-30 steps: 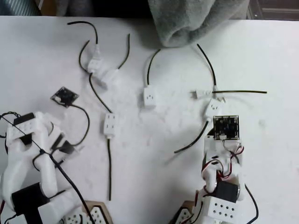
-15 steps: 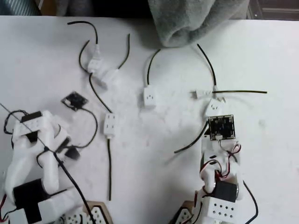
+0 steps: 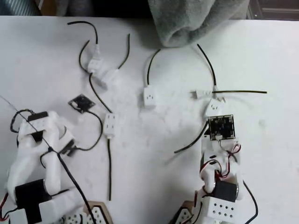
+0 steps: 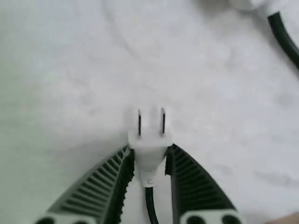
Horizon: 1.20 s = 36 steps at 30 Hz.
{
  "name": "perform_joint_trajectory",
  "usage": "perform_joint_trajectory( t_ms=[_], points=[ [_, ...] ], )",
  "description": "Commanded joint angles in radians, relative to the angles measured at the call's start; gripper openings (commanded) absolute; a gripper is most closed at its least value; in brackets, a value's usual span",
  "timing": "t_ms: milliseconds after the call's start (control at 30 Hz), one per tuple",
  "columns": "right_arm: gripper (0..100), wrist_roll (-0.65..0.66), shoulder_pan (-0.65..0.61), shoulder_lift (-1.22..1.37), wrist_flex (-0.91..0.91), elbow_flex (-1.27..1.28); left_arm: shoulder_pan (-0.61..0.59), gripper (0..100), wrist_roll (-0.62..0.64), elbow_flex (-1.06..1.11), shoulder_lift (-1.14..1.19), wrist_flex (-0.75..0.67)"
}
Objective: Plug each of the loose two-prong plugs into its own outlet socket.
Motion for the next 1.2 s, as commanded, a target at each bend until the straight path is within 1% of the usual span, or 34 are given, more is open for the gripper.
perform_joint_trajectory(
  t_ms=[0, 167, 267, 400, 500, 567, 667, 733, 767, 1000, 1167],
  points=[
    [2.1, 0.009, -0.010, -0.004, -0.024, 0.011, 0.010, 4, 0.006, -0.002, -0.007, 0.003],
    [2.1, 0.009, -0.010, -0.004, -0.024, 0.011, 0.002, 2, 0.008, -0.054, -0.010, 0.005],
    [2.1, 0.009, -0.010, -0.004, -0.024, 0.011, -0.045, 2, 0.008, -0.127, -0.008, -0.014],
    [2.1, 0.009, -0.010, -0.004, -0.024, 0.011, -0.142, 3, -0.002, -0.166, -0.007, -0.130],
    [2.1, 0.009, -0.010, -0.004, -0.024, 0.011, -0.171, 3, -0.003, -0.123, -0.005, -0.187],
    [2.1, 0.009, -0.010, -0.004, -0.024, 0.011, -0.174, 7, -0.003, -0.095, -0.005, -0.207],
    [2.1, 0.009, -0.010, -0.004, -0.024, 0.011, -0.177, 22, -0.003, -0.064, -0.007, -0.213],
    [2.1, 0.009, -0.010, -0.004, -0.024, 0.011, -0.179, 29, 0.003, -0.066, -0.012, -0.207],
    [2.1, 0.009, -0.010, -0.004, -0.024, 0.011, -0.183, 31, 0.003, -0.066, -0.016, -0.207],
    [2.1, 0.009, -0.010, -0.004, -0.024, 0.011, -0.229, 31, 0.006, -0.178, -0.008, -0.164],
    [2.1, 0.009, -0.012, -0.004, -0.024, 0.011, -0.254, 31, 0.006, -0.186, -0.007, -0.253]
  ],
)
